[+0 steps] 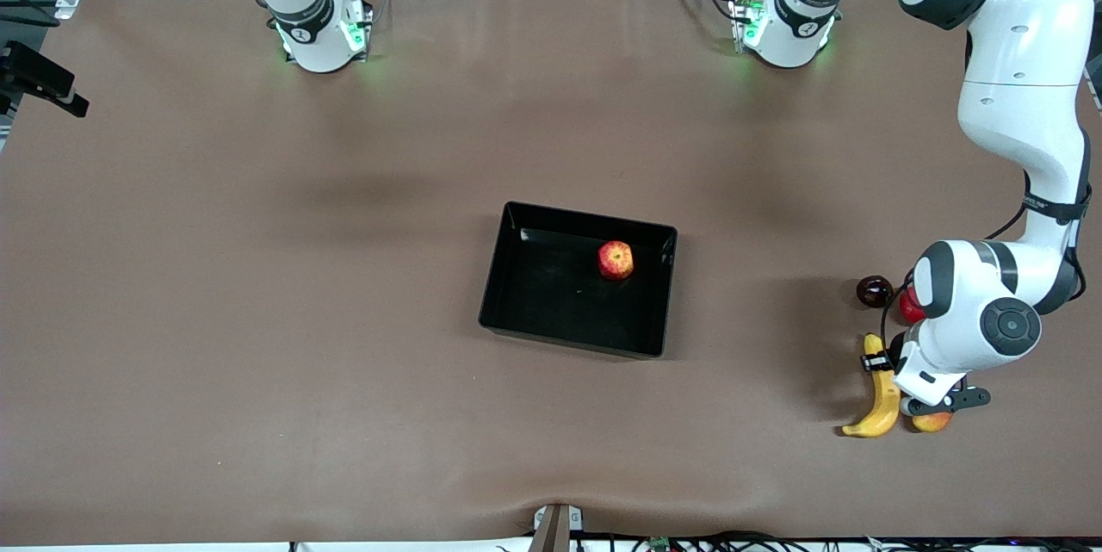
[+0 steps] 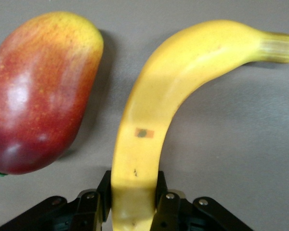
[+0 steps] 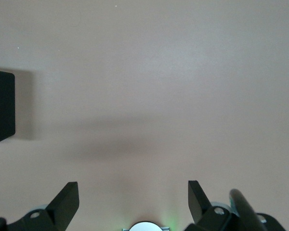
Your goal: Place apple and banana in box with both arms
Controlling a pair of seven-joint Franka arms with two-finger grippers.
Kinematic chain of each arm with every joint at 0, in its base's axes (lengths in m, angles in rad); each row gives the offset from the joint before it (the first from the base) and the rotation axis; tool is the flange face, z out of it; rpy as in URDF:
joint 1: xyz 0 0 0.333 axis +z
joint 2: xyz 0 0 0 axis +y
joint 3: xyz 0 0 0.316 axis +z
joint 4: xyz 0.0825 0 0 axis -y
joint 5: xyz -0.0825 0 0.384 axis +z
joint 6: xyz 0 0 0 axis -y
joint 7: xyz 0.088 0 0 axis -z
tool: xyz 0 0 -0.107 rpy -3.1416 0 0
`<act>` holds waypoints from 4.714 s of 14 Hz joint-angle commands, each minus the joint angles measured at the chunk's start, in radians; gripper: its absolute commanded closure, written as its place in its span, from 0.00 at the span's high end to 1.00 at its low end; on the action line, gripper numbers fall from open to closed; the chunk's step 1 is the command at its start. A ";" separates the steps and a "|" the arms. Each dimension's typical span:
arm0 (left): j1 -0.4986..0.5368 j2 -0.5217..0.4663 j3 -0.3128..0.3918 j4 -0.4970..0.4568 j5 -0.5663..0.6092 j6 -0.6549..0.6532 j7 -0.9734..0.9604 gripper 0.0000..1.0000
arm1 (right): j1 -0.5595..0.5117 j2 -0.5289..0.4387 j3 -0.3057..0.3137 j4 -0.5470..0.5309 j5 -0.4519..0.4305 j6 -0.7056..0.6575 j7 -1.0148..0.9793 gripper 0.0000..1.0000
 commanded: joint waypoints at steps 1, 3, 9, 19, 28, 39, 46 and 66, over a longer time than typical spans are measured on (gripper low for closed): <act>-0.005 -0.062 -0.034 -0.013 0.028 -0.019 -0.018 0.00 | -0.011 0.006 0.012 0.011 0.000 0.001 -0.009 1.00; -0.014 -0.108 -0.092 -0.010 0.028 -0.080 -0.023 0.00 | -0.009 0.006 0.012 0.011 0.000 0.001 -0.009 1.00; -0.218 -0.275 -0.134 -0.008 0.015 -0.317 -0.185 0.00 | -0.011 0.006 0.012 0.011 -0.002 0.001 -0.010 1.00; -0.672 -0.179 -0.120 0.013 0.022 -0.254 -0.791 0.00 | -0.015 0.008 0.010 0.013 -0.002 0.000 -0.009 1.00; -0.749 -0.053 -0.119 0.013 0.030 -0.076 -0.834 0.00 | -0.014 0.008 0.010 0.013 -0.002 0.000 -0.010 1.00; -0.710 -0.149 -0.110 0.009 0.064 -0.087 -0.847 1.00 | -0.015 0.008 0.010 0.013 -0.002 0.000 -0.009 1.00; -0.415 -0.494 -0.117 0.009 0.044 -0.419 -0.522 1.00 | -0.015 0.008 0.010 0.013 -0.002 -0.002 -0.009 1.00; -0.218 -0.904 0.111 -0.098 -0.177 -0.799 0.109 1.00 | -0.017 0.011 0.010 0.015 0.000 -0.016 -0.017 1.00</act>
